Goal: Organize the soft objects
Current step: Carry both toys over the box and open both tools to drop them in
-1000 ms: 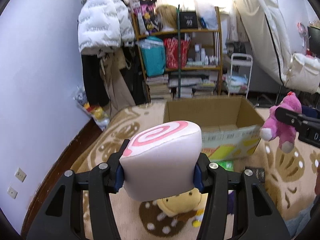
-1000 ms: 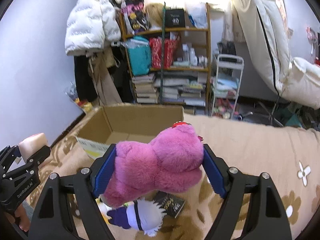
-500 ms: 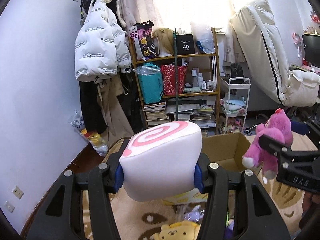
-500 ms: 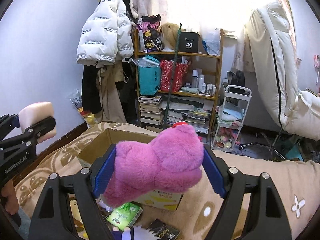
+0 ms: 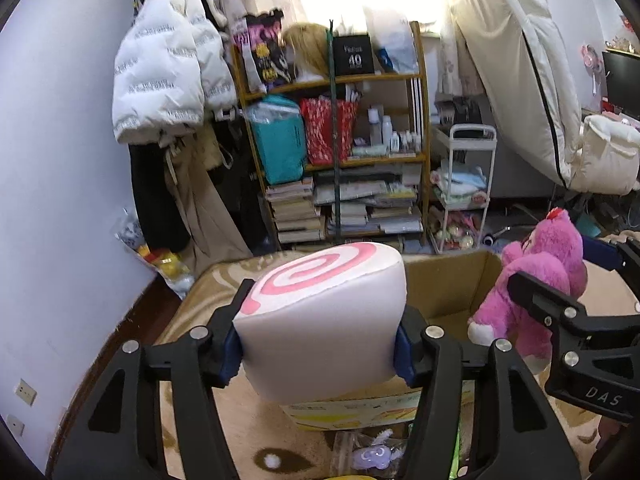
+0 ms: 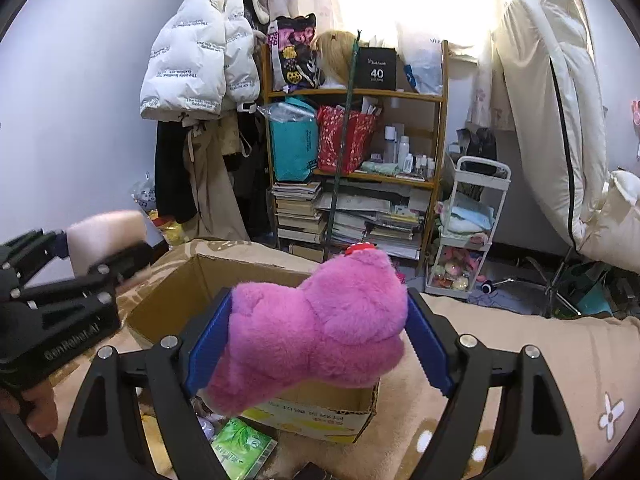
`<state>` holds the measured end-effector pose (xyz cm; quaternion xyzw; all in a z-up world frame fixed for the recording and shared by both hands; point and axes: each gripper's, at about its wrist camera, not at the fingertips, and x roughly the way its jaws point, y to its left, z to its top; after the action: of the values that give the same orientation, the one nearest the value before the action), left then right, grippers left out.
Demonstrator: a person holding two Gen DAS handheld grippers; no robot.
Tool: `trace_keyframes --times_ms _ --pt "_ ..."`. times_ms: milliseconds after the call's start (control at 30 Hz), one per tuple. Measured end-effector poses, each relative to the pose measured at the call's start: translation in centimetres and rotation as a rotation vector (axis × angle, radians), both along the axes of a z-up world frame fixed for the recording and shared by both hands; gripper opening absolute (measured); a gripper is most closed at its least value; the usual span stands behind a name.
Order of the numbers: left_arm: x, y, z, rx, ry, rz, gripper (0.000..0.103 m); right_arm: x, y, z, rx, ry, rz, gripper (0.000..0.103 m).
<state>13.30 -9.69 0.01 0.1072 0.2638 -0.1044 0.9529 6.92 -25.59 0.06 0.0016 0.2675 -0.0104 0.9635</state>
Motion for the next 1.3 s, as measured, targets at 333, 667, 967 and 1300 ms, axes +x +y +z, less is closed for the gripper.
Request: trace_keyframes --times_ms 333,667,967,1300 --pt "1.8 -0.7 -3.2 0.038 0.095 -0.008 0.073 1.8 -1.2 -2.8 0.069 0.089 -0.004 0.089" --pt "1.2 0.0 -2.7 0.047 0.088 0.026 0.095 1.2 -1.6 -2.6 0.110 0.103 -0.009 0.100" --pt "-0.8 2.8 -1.7 0.044 0.116 0.083 0.101 -0.9 -1.4 -2.1 0.125 0.133 -0.034 0.103" --pt "-3.3 4.3 -1.1 0.054 0.146 0.096 0.101 -3.9 -2.0 -0.8 0.150 0.137 -0.079 0.103"
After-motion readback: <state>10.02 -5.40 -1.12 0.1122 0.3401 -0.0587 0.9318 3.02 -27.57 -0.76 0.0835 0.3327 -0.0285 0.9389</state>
